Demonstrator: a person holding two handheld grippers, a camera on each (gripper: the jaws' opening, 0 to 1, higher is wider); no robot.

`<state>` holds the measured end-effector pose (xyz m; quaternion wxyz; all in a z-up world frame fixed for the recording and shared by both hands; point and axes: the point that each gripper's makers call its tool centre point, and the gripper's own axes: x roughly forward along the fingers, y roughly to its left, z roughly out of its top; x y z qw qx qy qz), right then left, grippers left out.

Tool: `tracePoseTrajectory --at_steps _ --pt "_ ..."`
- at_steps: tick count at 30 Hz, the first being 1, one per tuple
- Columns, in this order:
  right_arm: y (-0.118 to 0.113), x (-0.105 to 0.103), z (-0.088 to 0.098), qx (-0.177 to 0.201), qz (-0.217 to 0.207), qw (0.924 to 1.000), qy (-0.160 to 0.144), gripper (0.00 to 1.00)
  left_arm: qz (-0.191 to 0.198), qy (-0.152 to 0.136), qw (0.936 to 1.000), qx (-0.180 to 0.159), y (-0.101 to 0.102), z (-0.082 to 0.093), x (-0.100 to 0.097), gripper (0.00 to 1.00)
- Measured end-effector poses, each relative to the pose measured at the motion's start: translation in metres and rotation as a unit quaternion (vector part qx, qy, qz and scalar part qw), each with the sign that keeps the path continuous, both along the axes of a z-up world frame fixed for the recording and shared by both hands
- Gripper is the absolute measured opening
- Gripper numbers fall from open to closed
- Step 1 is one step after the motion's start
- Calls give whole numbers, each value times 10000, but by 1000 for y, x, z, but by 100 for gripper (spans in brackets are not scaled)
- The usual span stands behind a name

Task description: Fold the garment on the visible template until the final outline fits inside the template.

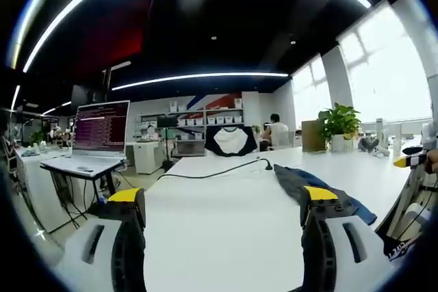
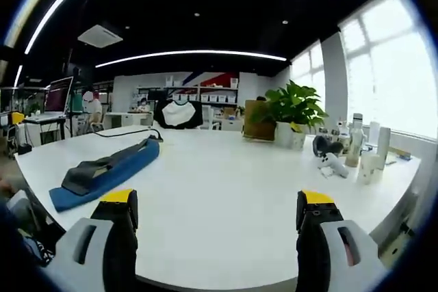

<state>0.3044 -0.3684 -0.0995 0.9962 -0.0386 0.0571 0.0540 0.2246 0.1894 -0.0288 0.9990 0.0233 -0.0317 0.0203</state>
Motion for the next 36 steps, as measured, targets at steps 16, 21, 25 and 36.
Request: tracePoseTrajectory --at_steps 16,21,25,36 --pt "-2 -4 4 12 -10 10000 -62 99 -23 -19 10000 9 -3 1 -2 99" --pt "-2 -3 3 5 -16 10000 -61 99 -33 -11 10000 20 -3 1 -1 99" --pt "0 -3 5 -55 14 9999 -101 99 -37 -33 10000 34 -4 2 -2 99" --pt "1 -3 7 -47 30 9999 -132 99 -23 -56 10000 42 -2 4 -2 98"
